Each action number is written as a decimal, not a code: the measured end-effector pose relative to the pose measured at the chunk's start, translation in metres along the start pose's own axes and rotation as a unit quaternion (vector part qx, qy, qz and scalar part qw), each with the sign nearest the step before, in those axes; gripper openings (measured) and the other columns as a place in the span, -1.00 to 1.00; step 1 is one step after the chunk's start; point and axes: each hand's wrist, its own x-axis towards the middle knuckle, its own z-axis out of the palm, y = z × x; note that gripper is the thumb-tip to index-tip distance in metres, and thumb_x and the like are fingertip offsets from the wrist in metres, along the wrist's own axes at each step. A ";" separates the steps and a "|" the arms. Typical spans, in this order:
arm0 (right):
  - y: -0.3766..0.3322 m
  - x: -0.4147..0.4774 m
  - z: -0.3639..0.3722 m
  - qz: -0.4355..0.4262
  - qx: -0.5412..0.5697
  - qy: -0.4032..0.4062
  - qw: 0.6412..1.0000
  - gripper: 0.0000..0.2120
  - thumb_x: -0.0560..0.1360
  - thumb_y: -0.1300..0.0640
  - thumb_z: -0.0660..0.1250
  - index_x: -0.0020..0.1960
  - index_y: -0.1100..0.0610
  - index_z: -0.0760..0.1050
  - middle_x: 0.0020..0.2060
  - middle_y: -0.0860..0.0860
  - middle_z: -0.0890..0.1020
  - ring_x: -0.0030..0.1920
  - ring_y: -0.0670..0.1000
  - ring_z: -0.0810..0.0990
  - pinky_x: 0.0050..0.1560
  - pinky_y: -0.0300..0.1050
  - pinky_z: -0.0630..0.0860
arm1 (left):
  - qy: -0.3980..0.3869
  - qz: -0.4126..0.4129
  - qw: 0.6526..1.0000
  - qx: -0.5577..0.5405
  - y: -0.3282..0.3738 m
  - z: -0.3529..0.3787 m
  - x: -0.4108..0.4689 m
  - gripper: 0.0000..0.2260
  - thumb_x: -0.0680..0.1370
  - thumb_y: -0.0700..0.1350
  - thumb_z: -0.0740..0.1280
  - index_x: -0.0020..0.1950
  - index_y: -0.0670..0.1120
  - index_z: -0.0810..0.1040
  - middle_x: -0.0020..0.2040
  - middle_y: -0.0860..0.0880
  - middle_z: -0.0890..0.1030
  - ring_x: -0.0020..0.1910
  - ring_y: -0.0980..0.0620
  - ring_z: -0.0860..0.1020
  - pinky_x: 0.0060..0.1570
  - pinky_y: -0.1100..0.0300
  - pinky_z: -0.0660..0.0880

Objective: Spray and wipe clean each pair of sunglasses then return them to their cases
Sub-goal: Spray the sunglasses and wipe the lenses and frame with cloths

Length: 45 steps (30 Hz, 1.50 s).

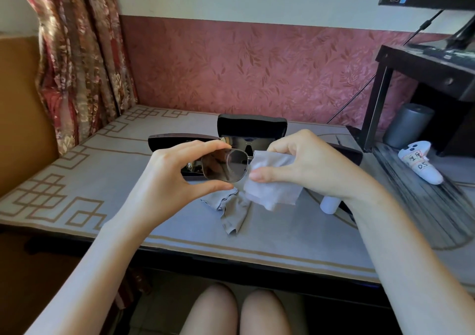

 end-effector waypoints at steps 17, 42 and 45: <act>0.003 -0.002 -0.007 -0.002 0.019 -0.008 1.000 -0.50 0.27 -0.12 0.51 -0.21 0.36 0.56 -0.42 0.05 0.44 -0.39 -0.06 0.38 -0.37 -0.22 0.25 | -0.004 -0.015 1.000 -0.023 -0.002 0.002 -0.001 -0.53 0.30 0.05 0.51 0.19 0.06 0.56 -0.02 0.16 0.64 -0.01 0.35 0.54 0.04 0.54 0.34; 0.034 -0.009 -0.008 0.031 0.188 0.200 0.961 -0.77 0.61 0.14 0.24 -0.04 -0.09 0.65 -0.21 -0.20 0.69 -0.11 -0.18 0.63 0.06 -0.19 0.49 | 0.017 -0.037 0.998 -0.046 -0.019 -0.007 -0.007 -0.52 0.28 0.12 0.54 0.17 0.14 0.55 0.08 0.28 0.58 0.06 0.29 0.55 0.11 0.38 0.45; 0.041 -0.009 -0.007 0.077 0.094 0.211 0.970 -0.71 0.63 0.17 0.21 -0.13 -0.08 0.63 -0.23 -0.17 0.68 -0.13 -0.08 0.61 -0.01 -0.18 0.45 | 0.032 -0.049 0.997 -0.047 -0.021 -0.011 -0.010 -0.51 0.29 0.13 0.52 0.19 0.10 0.55 0.08 0.27 0.57 0.07 0.28 0.55 0.15 0.22 0.47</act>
